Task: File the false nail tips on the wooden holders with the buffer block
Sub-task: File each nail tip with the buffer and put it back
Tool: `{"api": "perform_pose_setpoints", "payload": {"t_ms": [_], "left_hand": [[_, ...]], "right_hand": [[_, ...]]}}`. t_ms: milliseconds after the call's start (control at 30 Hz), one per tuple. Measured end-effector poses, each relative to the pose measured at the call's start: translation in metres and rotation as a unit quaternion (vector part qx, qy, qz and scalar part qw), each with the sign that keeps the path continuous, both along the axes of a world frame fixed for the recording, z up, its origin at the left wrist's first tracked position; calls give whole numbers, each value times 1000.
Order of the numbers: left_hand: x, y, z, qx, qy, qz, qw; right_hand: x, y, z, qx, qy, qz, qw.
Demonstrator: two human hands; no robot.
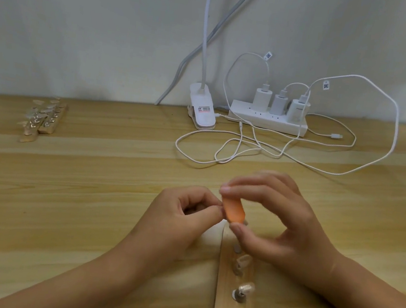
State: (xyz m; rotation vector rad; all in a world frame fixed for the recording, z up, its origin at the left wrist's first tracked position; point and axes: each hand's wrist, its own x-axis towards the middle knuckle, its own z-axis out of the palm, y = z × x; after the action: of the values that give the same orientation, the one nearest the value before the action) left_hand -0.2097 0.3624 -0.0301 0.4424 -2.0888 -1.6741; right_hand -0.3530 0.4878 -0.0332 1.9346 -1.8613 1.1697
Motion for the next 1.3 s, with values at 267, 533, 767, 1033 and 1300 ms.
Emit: {"api": "perform_pose_setpoints", "payload": {"t_ms": [267, 533, 767, 1033, 1300], "left_hand": [[0, 1, 0, -9, -8, 3, 1000], [-1, 0, -2, -3, -5, 4, 1000], [-1, -1, -3, 15, 2, 14, 1000], [-2, -5, -8, 19, 5, 17, 1000], [-3, -6, -11, 21, 15, 9, 1000]], "right_hand": [[-1, 2, 1, 7, -22, 0, 1000], [0, 3, 1, -1, 6, 10, 1000], [1, 1, -1, 0, 4, 9, 1000], [-3, 0, -2, -1, -11, -5, 1000], [-3, -1, -2, -29, -22, -8, 999]]}}
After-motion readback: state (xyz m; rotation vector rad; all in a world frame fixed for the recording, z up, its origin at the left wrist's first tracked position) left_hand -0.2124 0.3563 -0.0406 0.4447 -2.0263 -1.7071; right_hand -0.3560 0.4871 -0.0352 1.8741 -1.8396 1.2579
